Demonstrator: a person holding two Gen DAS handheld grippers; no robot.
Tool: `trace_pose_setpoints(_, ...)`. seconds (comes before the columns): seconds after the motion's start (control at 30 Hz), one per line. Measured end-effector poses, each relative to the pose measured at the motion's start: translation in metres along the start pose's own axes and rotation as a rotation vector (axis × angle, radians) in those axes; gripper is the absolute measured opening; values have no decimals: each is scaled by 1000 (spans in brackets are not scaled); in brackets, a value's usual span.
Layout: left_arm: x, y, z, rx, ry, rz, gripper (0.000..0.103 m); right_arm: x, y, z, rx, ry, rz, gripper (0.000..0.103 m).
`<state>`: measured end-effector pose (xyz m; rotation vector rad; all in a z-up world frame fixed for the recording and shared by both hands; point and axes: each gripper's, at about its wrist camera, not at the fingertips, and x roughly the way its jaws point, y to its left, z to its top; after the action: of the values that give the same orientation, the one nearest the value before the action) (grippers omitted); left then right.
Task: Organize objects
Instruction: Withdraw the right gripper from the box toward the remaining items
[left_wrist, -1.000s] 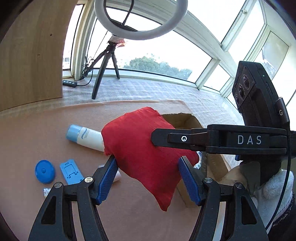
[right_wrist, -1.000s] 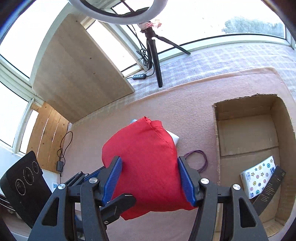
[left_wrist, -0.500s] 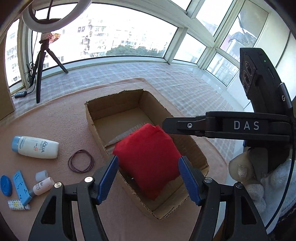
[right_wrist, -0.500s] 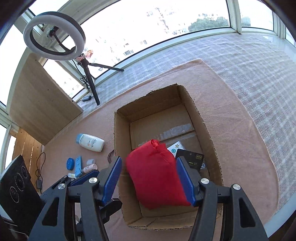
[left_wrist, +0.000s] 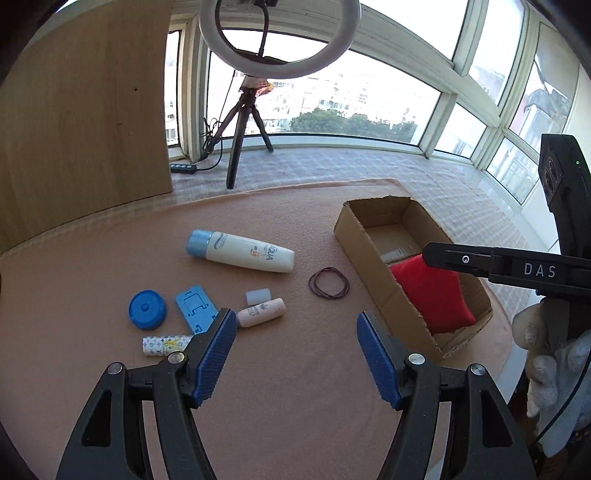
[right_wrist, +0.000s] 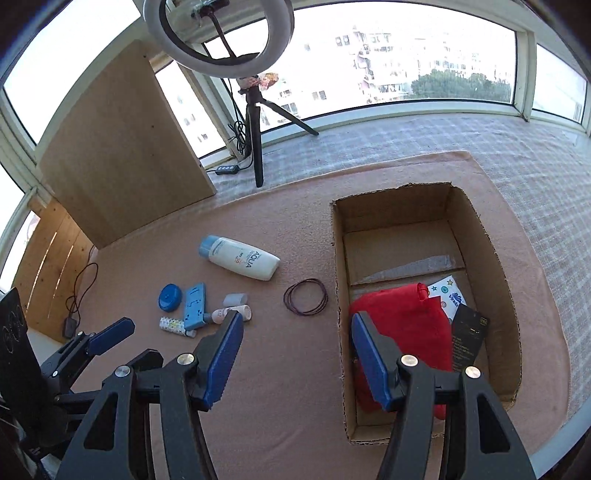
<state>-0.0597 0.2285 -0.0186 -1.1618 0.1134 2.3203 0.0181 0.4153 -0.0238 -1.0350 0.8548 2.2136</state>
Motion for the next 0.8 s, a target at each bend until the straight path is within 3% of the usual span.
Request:
trace_pose_setpoints(0.2,-47,80,-33,-80,-7,80,76,18,75,-35,-49,36,-10,57)
trace_pose_setpoints(0.4,-83,134,-65,-103,-19,96,80,34,133,-68,-67,56,-32,57)
trace_pose_setpoints(0.8,-103,196,-97,-82,-19,77,81,44,173,-94,68,53,-180,57)
